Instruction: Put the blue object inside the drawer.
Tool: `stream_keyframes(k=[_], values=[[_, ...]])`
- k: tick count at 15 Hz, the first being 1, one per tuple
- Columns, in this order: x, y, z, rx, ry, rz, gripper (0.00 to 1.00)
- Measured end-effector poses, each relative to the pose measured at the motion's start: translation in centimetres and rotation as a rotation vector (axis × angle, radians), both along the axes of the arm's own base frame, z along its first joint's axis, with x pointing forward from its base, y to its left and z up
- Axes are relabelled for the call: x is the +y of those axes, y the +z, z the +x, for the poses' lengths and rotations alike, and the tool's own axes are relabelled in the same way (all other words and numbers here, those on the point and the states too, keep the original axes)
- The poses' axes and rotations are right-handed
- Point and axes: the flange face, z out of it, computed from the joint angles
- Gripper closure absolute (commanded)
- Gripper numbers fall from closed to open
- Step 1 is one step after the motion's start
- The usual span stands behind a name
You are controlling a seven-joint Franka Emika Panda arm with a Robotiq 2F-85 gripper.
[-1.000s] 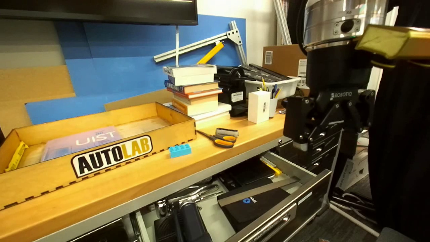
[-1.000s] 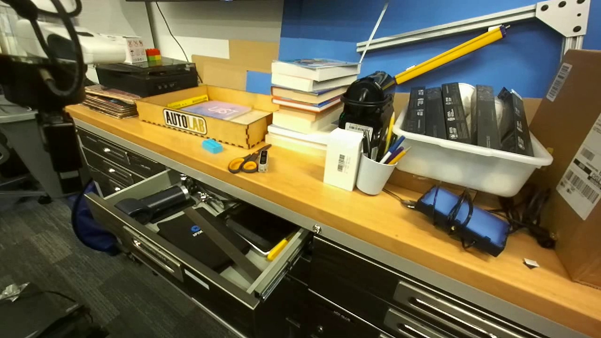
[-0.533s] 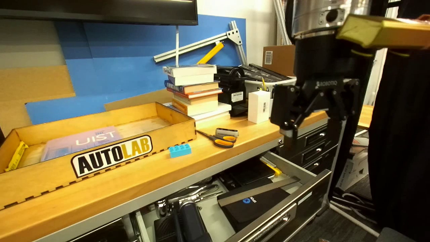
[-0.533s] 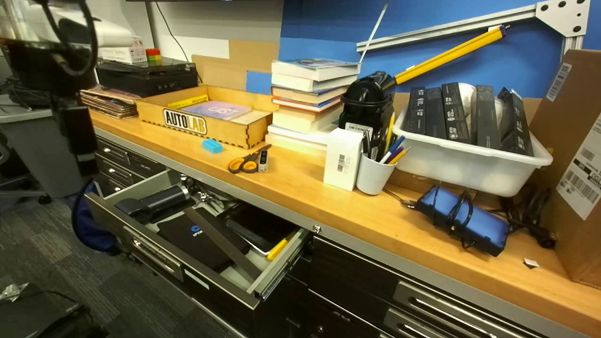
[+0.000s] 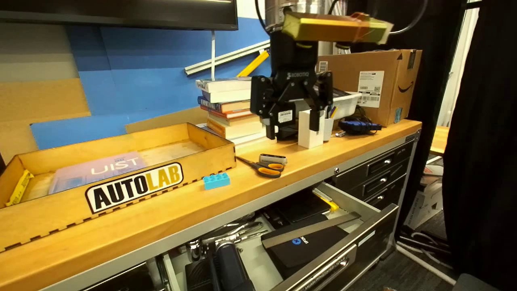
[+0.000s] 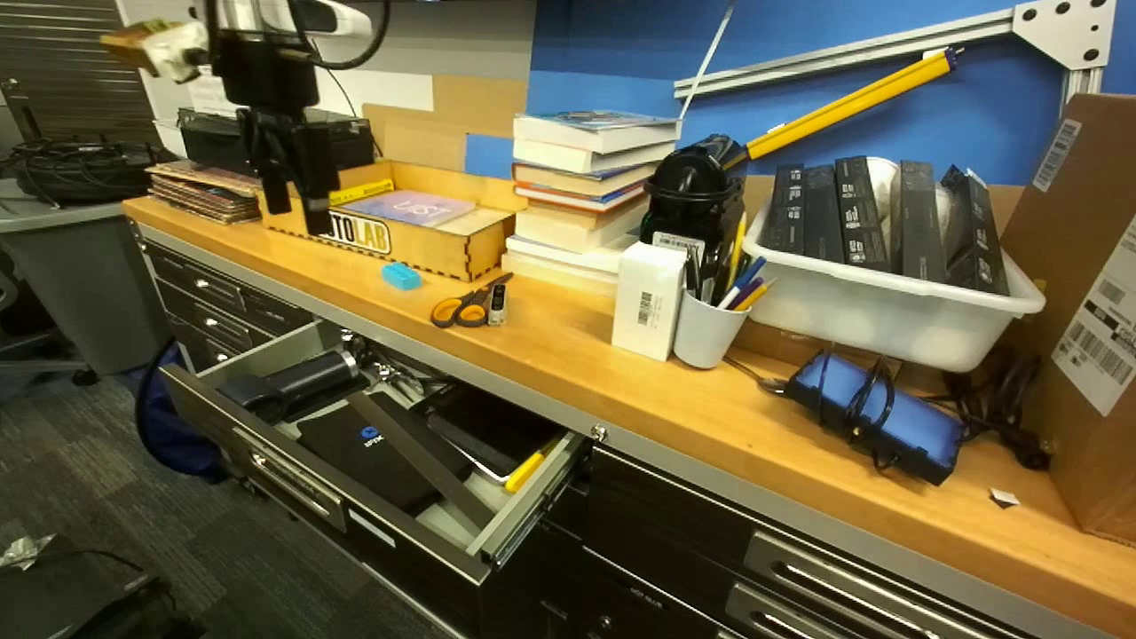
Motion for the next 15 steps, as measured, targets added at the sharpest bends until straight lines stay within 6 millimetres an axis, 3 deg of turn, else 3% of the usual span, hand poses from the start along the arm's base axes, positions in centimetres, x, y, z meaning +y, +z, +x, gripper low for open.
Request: stream_keyframes(k=[4, 8, 11, 15], values=[[1.2, -2.3, 7.4, 0.040, 0.013, -0.003, 0.00], [4.3, -6.5, 13.6, 0.086, 0.038, 0.017, 0.00], [7.3, -10.1, 16.6, 0.118, 0.041, 0.019, 0.00], [10.3, -13.3, 18.5, 0.108, 0.022, -0.035, 0.00]])
